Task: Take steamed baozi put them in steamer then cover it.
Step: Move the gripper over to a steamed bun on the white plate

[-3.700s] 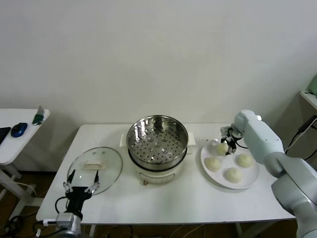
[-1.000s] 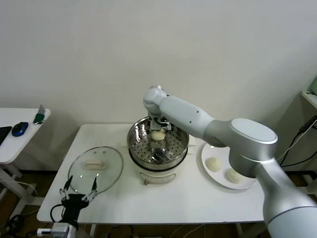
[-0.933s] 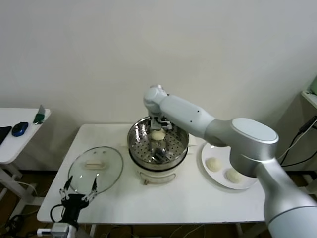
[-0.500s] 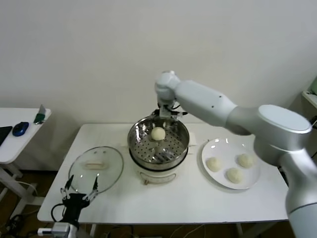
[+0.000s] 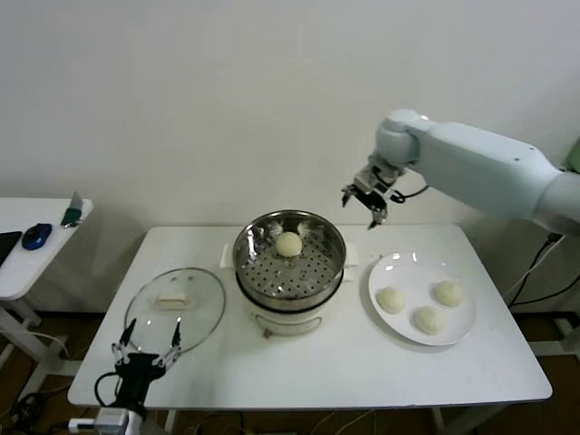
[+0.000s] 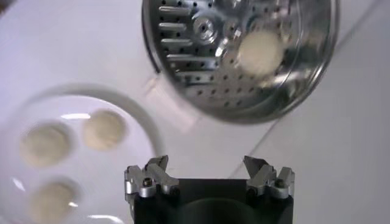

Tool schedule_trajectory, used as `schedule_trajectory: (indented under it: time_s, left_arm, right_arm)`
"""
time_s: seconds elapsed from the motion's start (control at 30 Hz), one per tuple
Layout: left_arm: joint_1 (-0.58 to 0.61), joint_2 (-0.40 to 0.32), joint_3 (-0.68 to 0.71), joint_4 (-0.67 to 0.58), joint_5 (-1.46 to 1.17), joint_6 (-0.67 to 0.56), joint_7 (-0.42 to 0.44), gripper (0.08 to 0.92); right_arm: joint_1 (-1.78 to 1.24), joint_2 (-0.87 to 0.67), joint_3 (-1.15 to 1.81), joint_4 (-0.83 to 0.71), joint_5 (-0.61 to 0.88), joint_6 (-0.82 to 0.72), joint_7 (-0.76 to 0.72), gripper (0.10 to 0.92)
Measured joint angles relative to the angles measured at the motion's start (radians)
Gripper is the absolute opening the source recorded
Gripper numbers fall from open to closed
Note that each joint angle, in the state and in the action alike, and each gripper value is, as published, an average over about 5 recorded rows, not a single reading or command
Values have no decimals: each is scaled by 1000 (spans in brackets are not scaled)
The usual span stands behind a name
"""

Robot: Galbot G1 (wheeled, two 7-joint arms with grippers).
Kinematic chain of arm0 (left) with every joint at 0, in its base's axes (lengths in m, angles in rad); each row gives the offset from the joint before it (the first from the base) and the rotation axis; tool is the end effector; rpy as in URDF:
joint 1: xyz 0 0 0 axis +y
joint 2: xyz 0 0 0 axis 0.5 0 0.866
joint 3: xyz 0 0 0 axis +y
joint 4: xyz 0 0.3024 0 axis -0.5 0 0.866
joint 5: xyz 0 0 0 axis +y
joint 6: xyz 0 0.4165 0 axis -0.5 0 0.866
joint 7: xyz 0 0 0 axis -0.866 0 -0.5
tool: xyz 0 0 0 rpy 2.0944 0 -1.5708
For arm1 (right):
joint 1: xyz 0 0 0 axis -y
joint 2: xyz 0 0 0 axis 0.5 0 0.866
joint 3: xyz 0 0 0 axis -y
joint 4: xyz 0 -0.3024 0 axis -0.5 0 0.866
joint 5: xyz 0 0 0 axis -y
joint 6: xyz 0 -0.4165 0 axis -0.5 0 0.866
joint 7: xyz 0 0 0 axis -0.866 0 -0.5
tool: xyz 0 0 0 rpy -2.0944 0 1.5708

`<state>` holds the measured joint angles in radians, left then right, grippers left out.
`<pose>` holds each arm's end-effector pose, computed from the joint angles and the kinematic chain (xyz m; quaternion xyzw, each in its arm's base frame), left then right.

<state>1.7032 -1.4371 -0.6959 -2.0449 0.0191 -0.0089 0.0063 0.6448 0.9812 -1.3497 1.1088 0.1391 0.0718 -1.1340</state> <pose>0.2266 0.0779 -0.3041 0.0325 -0.9899 -0.1115 0.0809 0.6125 0.0245 -0.0373 0.5557 -0.4105 0.6749 0.2591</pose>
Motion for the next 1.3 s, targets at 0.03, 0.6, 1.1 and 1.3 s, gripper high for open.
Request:
schedule_trajectory:
  time_s: [0.03, 0.6, 1.1, 1.3]
  left_arm:
    - [0, 0, 0, 0, 0, 0, 0, 823]
    - [9, -3, -10, -5, -4, 2, 0, 823]
    - [16, -5, -14, 4, -5, -1, -1, 823]
    - [15, -5, -14, 9, -4, -2, -2, 823]
  right_arm:
    - [-1, -20, -11, 5, 22, -31, -1, 823]
    - [-249, -149, 35, -11, 96, -247, 8, 823]
    - [-438, -100, 190, -146, 16, -211, 37, 823]
    - [-476, -77, 227, -188, -5, -198, 41, 823]
